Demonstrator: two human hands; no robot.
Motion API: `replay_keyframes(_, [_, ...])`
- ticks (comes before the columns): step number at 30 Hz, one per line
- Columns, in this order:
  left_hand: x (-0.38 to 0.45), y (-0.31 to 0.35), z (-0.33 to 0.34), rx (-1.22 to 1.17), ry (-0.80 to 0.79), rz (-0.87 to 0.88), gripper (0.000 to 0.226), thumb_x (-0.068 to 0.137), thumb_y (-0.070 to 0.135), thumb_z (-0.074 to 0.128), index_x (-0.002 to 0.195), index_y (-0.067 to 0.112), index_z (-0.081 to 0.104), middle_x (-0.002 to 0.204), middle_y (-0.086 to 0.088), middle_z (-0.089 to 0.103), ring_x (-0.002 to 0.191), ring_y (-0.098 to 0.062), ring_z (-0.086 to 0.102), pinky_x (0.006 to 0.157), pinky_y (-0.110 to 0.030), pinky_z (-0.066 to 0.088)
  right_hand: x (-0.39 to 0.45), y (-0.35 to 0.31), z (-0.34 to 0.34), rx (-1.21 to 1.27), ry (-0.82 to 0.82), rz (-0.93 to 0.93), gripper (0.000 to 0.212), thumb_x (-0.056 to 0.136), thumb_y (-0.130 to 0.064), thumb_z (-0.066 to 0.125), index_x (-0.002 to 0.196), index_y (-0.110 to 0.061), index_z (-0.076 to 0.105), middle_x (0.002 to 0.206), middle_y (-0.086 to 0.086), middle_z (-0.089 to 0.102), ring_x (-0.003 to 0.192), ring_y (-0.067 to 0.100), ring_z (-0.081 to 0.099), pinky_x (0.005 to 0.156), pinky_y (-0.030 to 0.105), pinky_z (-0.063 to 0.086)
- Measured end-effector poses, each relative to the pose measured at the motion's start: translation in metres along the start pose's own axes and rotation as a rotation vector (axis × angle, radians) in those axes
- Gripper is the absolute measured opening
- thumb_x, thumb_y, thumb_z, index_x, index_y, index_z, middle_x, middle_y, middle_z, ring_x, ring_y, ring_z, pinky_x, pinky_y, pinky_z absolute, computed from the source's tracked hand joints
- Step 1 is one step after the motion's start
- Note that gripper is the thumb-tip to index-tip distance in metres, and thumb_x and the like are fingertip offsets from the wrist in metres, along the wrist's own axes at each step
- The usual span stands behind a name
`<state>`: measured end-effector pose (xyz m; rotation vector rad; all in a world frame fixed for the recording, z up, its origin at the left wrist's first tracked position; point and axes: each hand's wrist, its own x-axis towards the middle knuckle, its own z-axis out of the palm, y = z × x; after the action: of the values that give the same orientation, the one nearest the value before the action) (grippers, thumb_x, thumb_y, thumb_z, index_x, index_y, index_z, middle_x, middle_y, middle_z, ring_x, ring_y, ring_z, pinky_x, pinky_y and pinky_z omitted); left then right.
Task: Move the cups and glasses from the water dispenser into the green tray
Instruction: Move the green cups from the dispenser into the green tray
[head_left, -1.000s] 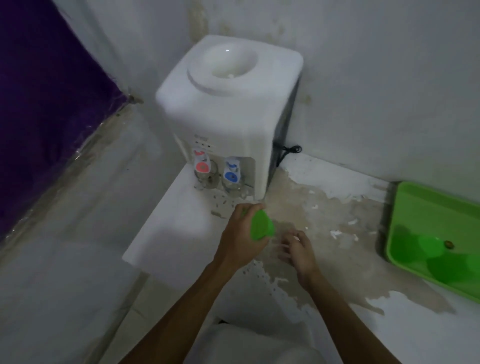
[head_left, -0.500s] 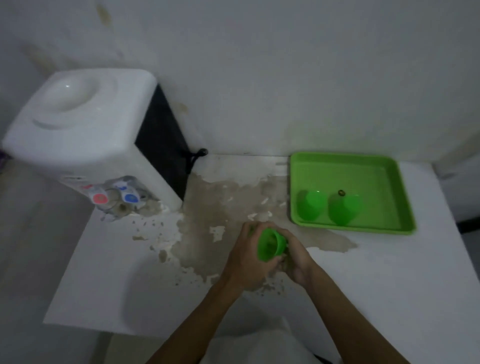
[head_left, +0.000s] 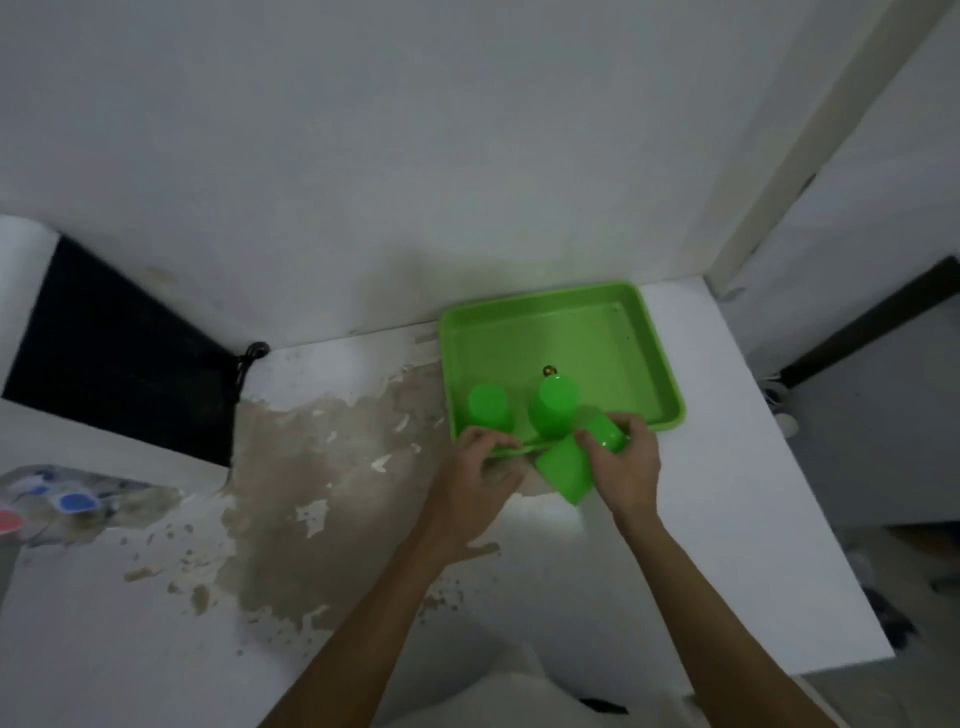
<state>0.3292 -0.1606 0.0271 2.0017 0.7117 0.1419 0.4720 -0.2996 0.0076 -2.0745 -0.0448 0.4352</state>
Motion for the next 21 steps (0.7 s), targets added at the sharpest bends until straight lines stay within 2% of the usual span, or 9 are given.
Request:
replay_keyframes(4, [0.021,0.007,0.001,0.044,0.034,0.006,0.026,0.086,0.016,0.074,0.111,0.022,0.069,0.116,0.004,0.057,0.106,-0.009,0.056,0.087,-0.019,0.046,0.027,-0.013,-0.014,-0.058,0.085,-0.2,0.047,0.076,-0.017,0.082,0.118,-0.011,0.06,0.124,0.015,0.052,0.11,0.02,0.049,0.094,0.025,0.036])
replay_keyframes(7, [0.035,0.009,0.002,0.069,0.067,-0.008,0.023,0.089,0.016,0.072,0.111,0.021,0.069,0.116,0.004,0.058,0.106,-0.008,0.054,0.093,-0.023,0.046,0.047,-0.019,-0.016,-0.129,0.123,-0.353,0.049,0.076,-0.016,0.081,0.119,-0.012,0.058,0.126,0.012,0.048,0.117,0.024,0.051,0.097,0.024,0.039])
replay_keyframes(10, [0.046,0.009,0.003,0.075,0.084,-0.04,0.023,0.089,0.016,0.072,0.111,0.022,0.069,0.117,0.005,0.058,0.108,-0.008,0.054,0.095,-0.029,0.047,0.065,-0.018,-0.015,-0.194,0.123,-0.462,0.05,0.074,-0.012,0.082,0.117,-0.011,0.057,0.126,0.013,0.046,0.118,0.028,0.053,0.102,0.035,0.048])
replay_keyframes(13, [0.051,0.007,0.005,0.083,0.096,-0.056,0.023,0.09,0.016,0.071,0.111,0.024,0.068,0.118,0.006,0.057,0.108,-0.008,0.053,0.096,-0.028,0.047,0.077,-0.016,-0.01,-0.267,0.086,-0.49,0.049,0.072,-0.008,0.084,0.112,-0.009,0.057,0.125,0.016,0.047,0.116,0.03,0.054,0.101,0.038,0.05])
replay_keyframes(17, [0.058,0.007,0.006,0.106,0.099,-0.077,0.023,0.09,0.016,0.071,0.112,0.022,0.068,0.118,0.004,0.058,0.107,-0.009,0.054,0.095,-0.028,0.048,0.087,-0.007,-0.003,-0.352,0.036,-0.522,0.044,0.07,-0.004,0.084,0.104,-0.006,0.057,0.123,0.019,0.047,0.112,0.03,0.054,0.095,0.028,0.045])
replay_keyframes(21, [0.062,0.003,0.008,0.111,0.093,-0.081,0.023,0.09,0.017,0.071,0.112,0.021,0.068,0.117,0.002,0.061,0.106,-0.011,0.056,0.095,-0.031,0.05,0.094,0.003,-0.001,-0.415,0.012,-0.532,0.038,0.071,-0.003,0.083,0.099,-0.006,0.057,0.122,0.02,0.048,0.113,0.031,0.054,0.095,0.027,0.044])
